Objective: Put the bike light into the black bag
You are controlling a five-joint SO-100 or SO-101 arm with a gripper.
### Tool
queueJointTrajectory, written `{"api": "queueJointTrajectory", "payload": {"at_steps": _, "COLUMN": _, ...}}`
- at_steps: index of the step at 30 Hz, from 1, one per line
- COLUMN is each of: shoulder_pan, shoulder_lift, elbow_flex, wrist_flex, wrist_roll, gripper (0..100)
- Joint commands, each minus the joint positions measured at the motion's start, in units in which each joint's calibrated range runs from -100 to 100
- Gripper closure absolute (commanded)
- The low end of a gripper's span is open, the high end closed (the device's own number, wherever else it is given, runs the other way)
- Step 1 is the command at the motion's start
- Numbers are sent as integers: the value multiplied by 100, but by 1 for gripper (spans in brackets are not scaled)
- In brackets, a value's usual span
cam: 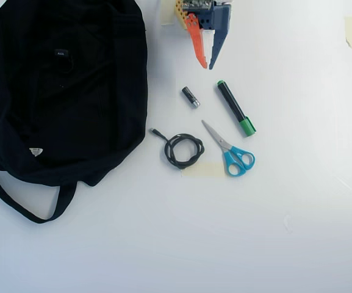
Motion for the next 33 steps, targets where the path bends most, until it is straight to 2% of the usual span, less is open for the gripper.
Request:
{"api": "queueJointTrajectory", "payload": {"at_steps": 1, "shoulder_pan": -86, "shoulder_lift": -448, "elbow_flex": 556, "wrist_flex": -72, "wrist_roll": 479, "gripper": 98}}
{"api": "queueJointTrajectory", "payload": {"at_steps": 10, "shoulder_pan": -116, "shoulder_lift": -589, "elbow_flex": 1949, "wrist_flex": -54, "wrist_roll": 532, "gripper": 98}}
{"api": "queueJointTrajectory", "payload": {"at_steps": 13, "shoulder_pan": -71, "shoulder_lift": -589, "elbow_flex": 1958, "wrist_flex": 178, "wrist_roll": 532, "gripper": 98}}
{"api": "queueJointTrajectory", "payload": {"at_steps": 16, "shoulder_pan": -124, "shoulder_lift": -589, "elbow_flex": 1958, "wrist_flex": 988, "wrist_roll": 526, "gripper": 98}}
{"api": "queueJointTrajectory", "payload": {"at_steps": 33, "shoulder_pan": -64, "shoulder_lift": -589, "elbow_flex": 1958, "wrist_flex": 1005, "wrist_roll": 526, "gripper": 98}}
